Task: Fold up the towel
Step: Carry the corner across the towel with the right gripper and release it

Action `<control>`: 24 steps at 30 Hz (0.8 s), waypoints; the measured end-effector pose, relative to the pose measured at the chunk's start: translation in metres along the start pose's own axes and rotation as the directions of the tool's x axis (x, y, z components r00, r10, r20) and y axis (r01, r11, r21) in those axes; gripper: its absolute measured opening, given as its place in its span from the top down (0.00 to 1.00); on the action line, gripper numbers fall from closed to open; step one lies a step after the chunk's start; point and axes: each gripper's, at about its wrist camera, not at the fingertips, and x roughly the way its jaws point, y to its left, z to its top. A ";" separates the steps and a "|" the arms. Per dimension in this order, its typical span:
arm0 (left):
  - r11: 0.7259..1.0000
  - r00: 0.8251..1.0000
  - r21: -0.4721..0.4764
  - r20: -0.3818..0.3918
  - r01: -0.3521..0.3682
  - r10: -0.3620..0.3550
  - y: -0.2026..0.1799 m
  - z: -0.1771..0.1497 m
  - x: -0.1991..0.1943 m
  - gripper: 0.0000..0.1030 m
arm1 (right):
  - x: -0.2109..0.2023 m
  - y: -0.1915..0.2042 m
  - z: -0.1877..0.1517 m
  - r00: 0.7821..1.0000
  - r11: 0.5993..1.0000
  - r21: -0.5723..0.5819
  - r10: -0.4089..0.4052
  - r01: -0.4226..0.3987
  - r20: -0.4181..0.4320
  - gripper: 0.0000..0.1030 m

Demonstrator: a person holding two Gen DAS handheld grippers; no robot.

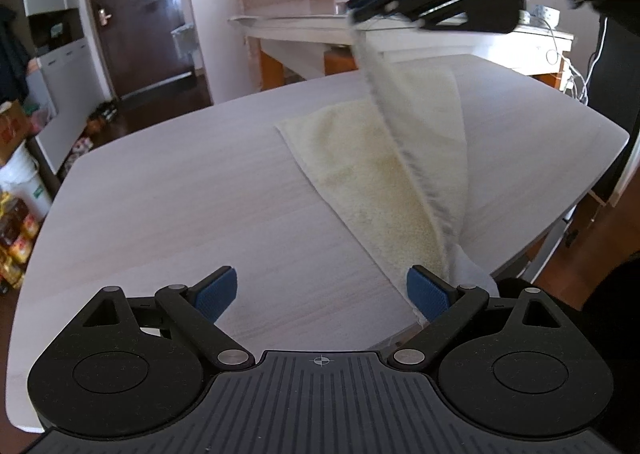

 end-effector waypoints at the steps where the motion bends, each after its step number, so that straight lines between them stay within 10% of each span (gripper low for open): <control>1: 1.000 1.000 -0.007 -0.001 0.003 -0.003 0.001 0.000 0.000 0.07 | 0.009 0.000 0.002 1.000 1.000 -0.001 0.019 -0.019 0.001 0.94; 13: 0.997 0.999 -0.065 -0.007 0.032 -0.032 0.009 -0.004 0.001 0.07 | 0.089 0.017 0.015 0.988 0.988 0.003 0.155 -0.155 0.023 0.92; 24: 0.997 1.000 -0.079 -0.008 0.018 -0.019 0.009 -0.006 0.000 0.07 | 0.055 -0.010 -0.013 0.995 0.951 0.291 0.094 -0.102 0.040 0.59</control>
